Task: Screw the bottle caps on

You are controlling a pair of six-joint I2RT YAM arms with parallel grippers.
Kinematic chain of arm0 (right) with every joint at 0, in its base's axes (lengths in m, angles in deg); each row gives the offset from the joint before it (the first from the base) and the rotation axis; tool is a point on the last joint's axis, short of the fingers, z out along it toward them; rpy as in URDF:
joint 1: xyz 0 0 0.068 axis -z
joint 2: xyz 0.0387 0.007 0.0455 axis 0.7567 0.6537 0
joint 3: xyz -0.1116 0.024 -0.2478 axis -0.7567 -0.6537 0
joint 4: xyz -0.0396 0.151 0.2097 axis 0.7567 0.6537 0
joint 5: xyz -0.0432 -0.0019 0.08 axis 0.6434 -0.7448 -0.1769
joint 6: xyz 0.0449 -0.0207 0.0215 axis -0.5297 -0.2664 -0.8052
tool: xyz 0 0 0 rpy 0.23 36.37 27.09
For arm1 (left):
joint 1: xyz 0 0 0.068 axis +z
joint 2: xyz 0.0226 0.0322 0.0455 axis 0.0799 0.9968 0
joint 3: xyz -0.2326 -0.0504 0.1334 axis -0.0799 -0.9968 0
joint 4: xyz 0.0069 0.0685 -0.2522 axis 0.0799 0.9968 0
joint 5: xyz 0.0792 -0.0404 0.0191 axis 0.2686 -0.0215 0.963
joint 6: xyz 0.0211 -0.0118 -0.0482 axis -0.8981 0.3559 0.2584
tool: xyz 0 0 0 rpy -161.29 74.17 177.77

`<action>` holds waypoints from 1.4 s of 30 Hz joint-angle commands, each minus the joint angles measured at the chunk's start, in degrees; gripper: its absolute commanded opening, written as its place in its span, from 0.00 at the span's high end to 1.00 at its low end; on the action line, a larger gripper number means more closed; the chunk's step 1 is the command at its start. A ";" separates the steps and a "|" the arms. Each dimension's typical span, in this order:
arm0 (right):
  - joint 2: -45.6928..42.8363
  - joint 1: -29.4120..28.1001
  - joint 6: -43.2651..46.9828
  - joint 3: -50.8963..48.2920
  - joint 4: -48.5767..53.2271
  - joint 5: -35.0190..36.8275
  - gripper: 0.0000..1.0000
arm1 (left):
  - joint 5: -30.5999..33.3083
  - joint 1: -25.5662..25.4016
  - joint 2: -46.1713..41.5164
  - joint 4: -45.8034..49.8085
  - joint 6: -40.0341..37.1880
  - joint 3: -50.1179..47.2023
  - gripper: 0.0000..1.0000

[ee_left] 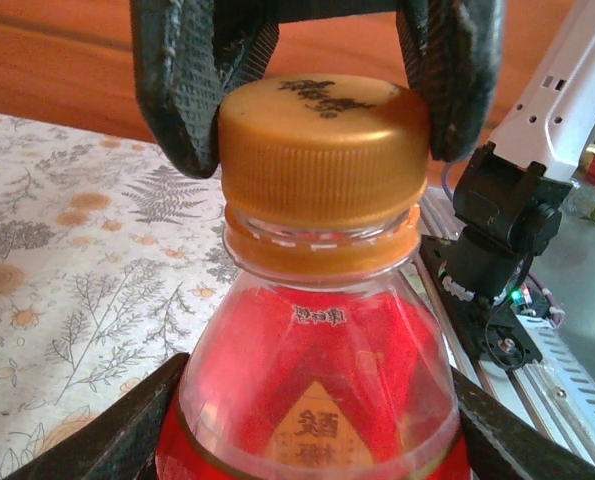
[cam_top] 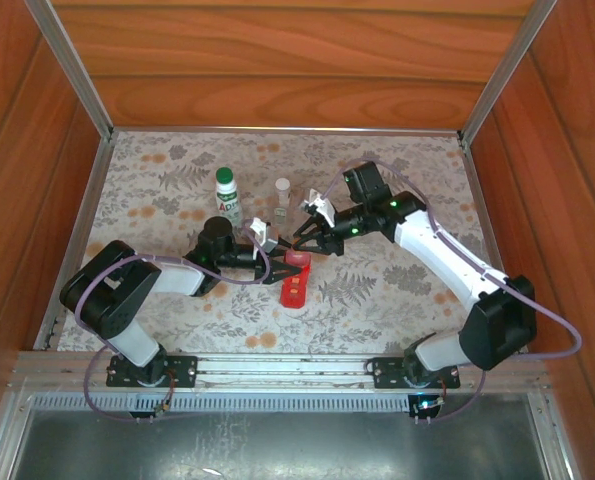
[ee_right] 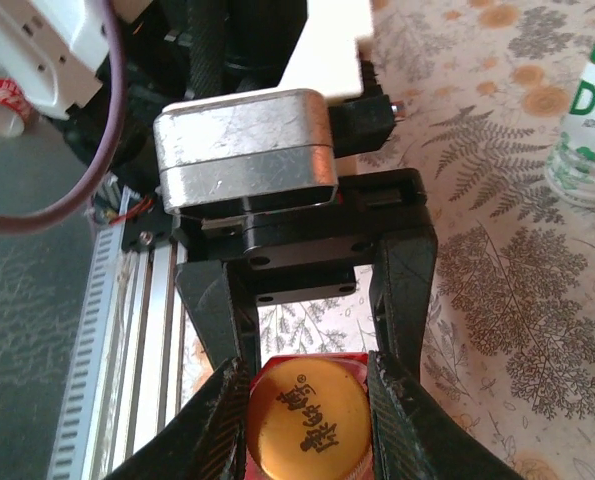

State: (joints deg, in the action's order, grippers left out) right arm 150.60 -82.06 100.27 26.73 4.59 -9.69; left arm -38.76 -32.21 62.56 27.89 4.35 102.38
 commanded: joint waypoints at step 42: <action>-9.83 -27.25 -51.08 -27.66 -31.18 74.18 1.00 | 27.08 -1.18 -2.03 0.85 1.22 1.75 0.45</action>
State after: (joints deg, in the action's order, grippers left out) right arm 137.27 -107.02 53.08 1.25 -39.89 59.70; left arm -20.73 -34.29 60.92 29.51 7.93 102.40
